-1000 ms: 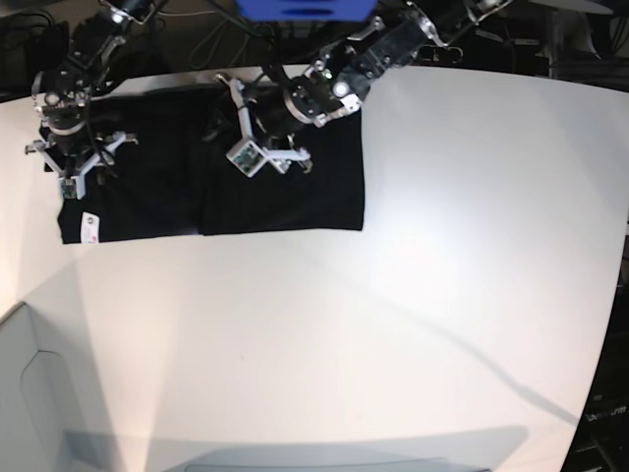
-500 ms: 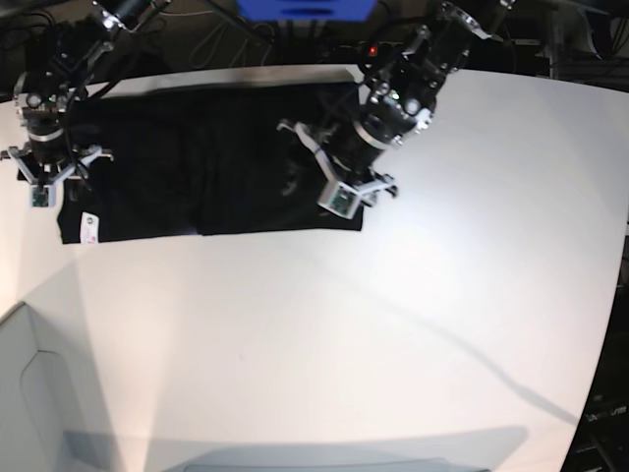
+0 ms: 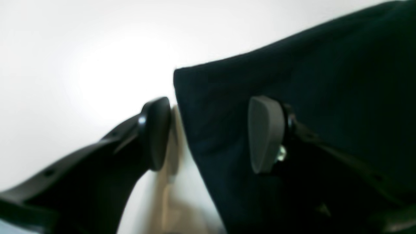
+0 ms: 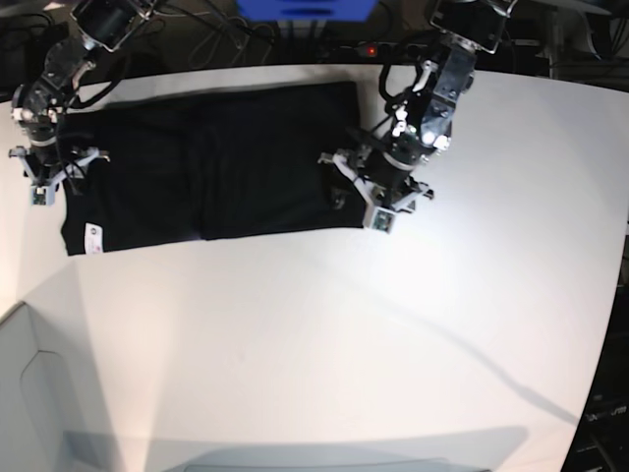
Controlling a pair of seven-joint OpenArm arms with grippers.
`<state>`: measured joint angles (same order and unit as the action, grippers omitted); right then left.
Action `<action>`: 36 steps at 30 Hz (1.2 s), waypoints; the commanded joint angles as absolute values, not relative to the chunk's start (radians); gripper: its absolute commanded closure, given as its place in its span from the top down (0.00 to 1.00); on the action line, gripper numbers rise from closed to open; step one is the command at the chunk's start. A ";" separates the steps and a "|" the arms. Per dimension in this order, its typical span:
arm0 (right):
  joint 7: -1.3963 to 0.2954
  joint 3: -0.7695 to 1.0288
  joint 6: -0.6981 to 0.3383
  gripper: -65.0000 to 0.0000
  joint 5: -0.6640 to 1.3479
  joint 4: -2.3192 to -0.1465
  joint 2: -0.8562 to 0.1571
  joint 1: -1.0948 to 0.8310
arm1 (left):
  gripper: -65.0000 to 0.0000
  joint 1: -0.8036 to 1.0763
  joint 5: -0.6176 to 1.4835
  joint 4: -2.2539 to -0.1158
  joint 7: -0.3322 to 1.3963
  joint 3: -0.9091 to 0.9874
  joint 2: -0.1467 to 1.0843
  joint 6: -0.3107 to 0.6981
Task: Fold the T-shirt properly
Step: 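Press the folded end flat with the left gripper and release it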
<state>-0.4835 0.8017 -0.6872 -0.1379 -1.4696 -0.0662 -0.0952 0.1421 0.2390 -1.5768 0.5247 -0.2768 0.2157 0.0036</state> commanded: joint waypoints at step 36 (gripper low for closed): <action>-0.619 0.800 -0.698 0.00 0.008 -1.804 -0.013 -0.097 | 0.56 0.265 0.242 -1.801 0.539 -0.099 0.225 0.005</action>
<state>-0.6437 0.7971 -0.6914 -0.0029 -1.7859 0.0006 -0.1051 0.2653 0.2398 -1.7855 0.5571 -0.1017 0.2192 0.0032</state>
